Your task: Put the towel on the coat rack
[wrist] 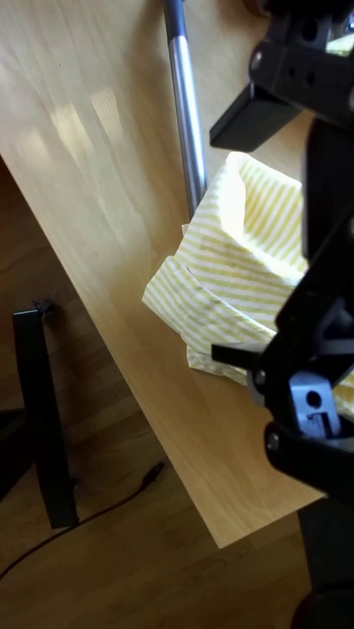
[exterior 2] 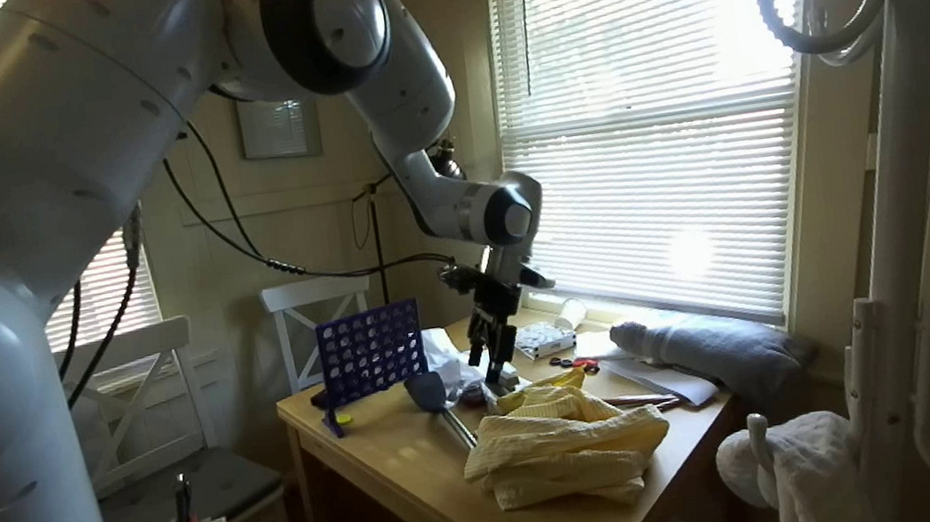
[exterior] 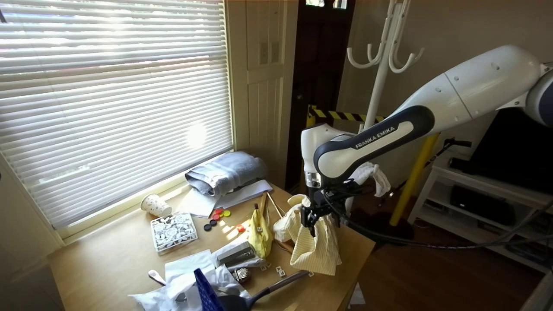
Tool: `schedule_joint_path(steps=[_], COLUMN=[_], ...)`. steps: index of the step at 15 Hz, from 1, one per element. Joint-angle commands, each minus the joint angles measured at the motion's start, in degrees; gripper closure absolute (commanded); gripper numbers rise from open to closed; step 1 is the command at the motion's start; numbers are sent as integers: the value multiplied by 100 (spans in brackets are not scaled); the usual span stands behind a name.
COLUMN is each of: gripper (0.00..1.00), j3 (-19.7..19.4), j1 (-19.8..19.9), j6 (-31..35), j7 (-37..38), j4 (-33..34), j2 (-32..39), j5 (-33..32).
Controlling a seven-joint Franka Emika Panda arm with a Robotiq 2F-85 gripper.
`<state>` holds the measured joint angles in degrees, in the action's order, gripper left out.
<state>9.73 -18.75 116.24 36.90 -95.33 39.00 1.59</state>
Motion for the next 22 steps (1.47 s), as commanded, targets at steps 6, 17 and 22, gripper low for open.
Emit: schedule_joint_path(steps=[6, 17, 22], gripper=[0, 0, 35], j3=[-270, -535, -575], j1=[-142, -344, -358], j6=[-718, -1327, -1516], j7=[765, 1262, 1318], j4=[1518, 2687, 3087], j2=[1358, 2235, 2536], j5=[766, 521, 514])
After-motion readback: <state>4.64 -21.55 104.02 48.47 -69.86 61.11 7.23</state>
